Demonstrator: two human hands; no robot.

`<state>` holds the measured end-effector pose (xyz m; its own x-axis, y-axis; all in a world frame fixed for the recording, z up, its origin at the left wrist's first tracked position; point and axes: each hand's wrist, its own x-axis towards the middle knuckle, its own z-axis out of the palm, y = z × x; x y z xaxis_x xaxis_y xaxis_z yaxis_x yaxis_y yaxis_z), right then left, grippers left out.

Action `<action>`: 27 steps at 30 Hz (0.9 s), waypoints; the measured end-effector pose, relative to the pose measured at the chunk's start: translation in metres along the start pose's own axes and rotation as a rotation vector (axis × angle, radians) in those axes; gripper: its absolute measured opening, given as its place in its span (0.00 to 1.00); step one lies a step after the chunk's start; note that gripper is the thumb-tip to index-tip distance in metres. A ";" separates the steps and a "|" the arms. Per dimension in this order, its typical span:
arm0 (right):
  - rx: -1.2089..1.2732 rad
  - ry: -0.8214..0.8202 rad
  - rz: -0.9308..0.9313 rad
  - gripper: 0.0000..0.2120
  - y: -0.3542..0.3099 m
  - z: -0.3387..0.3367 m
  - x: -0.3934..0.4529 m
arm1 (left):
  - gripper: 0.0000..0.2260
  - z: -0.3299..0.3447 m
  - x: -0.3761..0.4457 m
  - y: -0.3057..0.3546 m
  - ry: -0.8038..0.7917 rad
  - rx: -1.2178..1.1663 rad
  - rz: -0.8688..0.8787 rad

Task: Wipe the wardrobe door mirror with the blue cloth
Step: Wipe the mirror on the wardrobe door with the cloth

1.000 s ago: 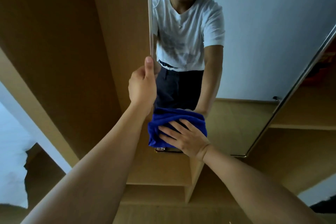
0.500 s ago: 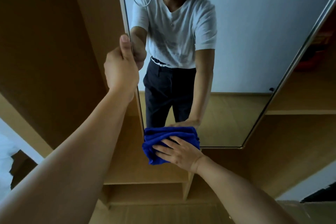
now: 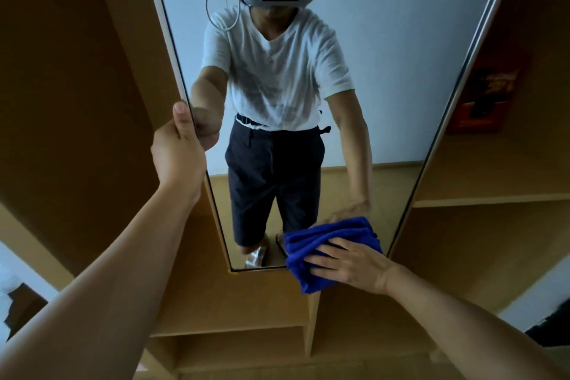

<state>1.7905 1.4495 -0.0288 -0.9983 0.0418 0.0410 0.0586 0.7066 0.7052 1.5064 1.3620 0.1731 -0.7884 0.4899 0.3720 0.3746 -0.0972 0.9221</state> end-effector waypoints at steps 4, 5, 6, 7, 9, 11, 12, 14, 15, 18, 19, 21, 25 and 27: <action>0.012 0.102 0.093 0.32 0.046 -0.039 -0.004 | 0.21 -0.002 -0.004 0.002 -0.023 0.024 -0.035; 0.002 0.141 0.115 0.30 0.058 -0.049 -0.003 | 0.21 -0.002 -0.004 0.002 -0.024 0.025 -0.047; -0.003 0.184 0.142 0.27 0.070 -0.059 -0.002 | 0.21 -0.002 -0.003 0.002 -0.027 0.027 -0.056; 0.001 0.225 0.176 0.25 0.081 -0.068 0.001 | 0.22 -0.002 -0.004 0.001 -0.036 0.031 -0.061; 0.010 0.301 0.240 0.24 0.100 -0.088 0.010 | 0.24 -0.003 -0.005 0.002 -0.056 0.028 -0.085; -0.001 0.379 0.294 0.24 0.114 -0.107 0.021 | 0.24 -0.005 -0.005 0.004 -0.085 -0.009 -0.125; 0.000 0.419 0.323 0.24 0.119 -0.115 0.025 | 0.24 -0.006 -0.006 0.004 -0.104 -0.034 -0.143; 0.028 0.484 0.385 0.21 0.122 -0.130 0.032 | 0.23 -0.009 -0.006 0.007 -0.134 -0.071 -0.174; 0.054 0.499 0.422 0.20 0.120 -0.136 0.035 | 0.22 -0.011 -0.006 0.009 -0.145 -0.085 -0.189; 0.233 0.514 0.565 0.24 0.104 -0.151 0.042 | 0.18 -0.017 -0.008 0.017 -0.185 -0.140 -0.237; 0.325 0.529 0.624 0.26 0.098 -0.156 0.045 | 0.18 -0.019 -0.009 0.020 -0.207 -0.167 -0.250; 0.539 0.586 0.737 0.29 0.088 -0.168 0.051 | 0.17 -0.024 -0.016 0.025 -0.232 -0.202 -0.264; 0.932 0.752 0.928 0.28 0.074 -0.198 0.066 | 0.08 -0.024 -0.051 0.037 -0.030 -0.168 -0.198; 1.054 0.804 1.018 0.27 0.069 -0.213 0.072 | 0.04 -0.022 -0.077 0.047 -0.034 -0.180 -0.170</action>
<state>1.7224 1.3511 0.1734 -0.2819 0.6384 0.7162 0.2815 0.7687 -0.5744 1.5738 1.3004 0.1906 -0.8146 0.5410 0.2093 0.1432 -0.1622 0.9763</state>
